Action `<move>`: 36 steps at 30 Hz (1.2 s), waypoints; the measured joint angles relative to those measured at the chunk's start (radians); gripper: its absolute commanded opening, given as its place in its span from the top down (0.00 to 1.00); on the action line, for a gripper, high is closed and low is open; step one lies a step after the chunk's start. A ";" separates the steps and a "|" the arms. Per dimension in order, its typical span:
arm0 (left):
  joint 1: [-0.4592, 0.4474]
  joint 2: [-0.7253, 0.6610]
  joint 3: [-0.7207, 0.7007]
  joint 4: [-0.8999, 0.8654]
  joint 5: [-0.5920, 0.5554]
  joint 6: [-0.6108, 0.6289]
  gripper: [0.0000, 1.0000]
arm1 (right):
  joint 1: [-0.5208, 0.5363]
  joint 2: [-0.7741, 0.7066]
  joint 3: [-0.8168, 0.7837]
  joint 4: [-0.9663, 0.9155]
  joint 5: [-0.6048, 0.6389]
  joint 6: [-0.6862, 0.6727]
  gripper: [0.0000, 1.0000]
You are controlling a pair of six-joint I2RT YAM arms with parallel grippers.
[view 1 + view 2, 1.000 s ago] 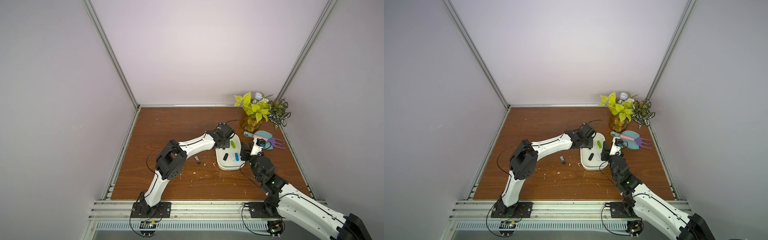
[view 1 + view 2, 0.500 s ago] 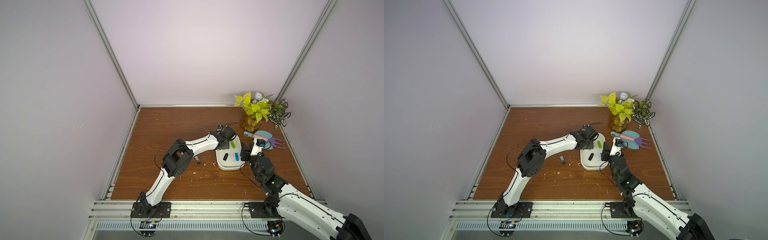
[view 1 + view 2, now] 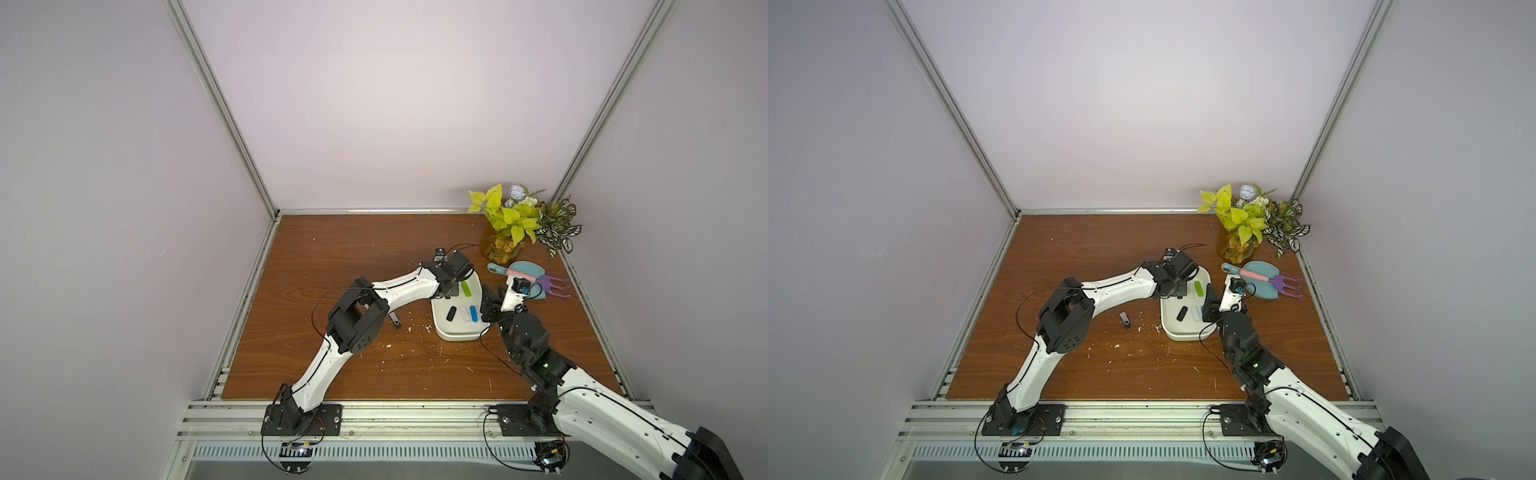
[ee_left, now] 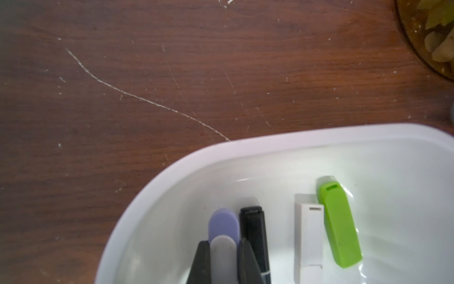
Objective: Put the usb flash drive into the storage box
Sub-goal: Place the USB flash in the storage box, then pick up the USB flash from the center of the board.
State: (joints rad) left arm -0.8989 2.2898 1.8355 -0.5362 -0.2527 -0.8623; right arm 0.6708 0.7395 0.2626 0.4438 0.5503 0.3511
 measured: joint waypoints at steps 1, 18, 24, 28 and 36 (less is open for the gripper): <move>0.000 0.000 0.000 -0.001 -0.002 0.000 0.87 | 0.000 0.000 0.000 0.000 -0.003 0.001 0.51; 0.000 0.000 0.000 -0.003 -0.003 -0.002 0.75 | -0.003 0.002 0.000 0.000 -0.010 0.005 0.51; -0.006 -0.026 0.000 -0.013 -0.004 0.001 0.77 | -0.005 0.002 0.000 0.000 -0.011 0.005 0.51; -0.024 -0.105 0.000 -0.024 -0.021 0.011 0.76 | -0.005 0.003 0.000 0.000 -0.015 0.005 0.51; -0.056 -0.486 -0.162 -0.015 -0.126 0.024 0.62 | -0.005 0.008 0.000 0.002 -0.018 0.005 0.51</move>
State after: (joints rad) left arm -0.9546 1.8034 1.6733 -0.5510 -0.3786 -0.8383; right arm 0.6655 0.7479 0.2626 0.4454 0.5327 0.3557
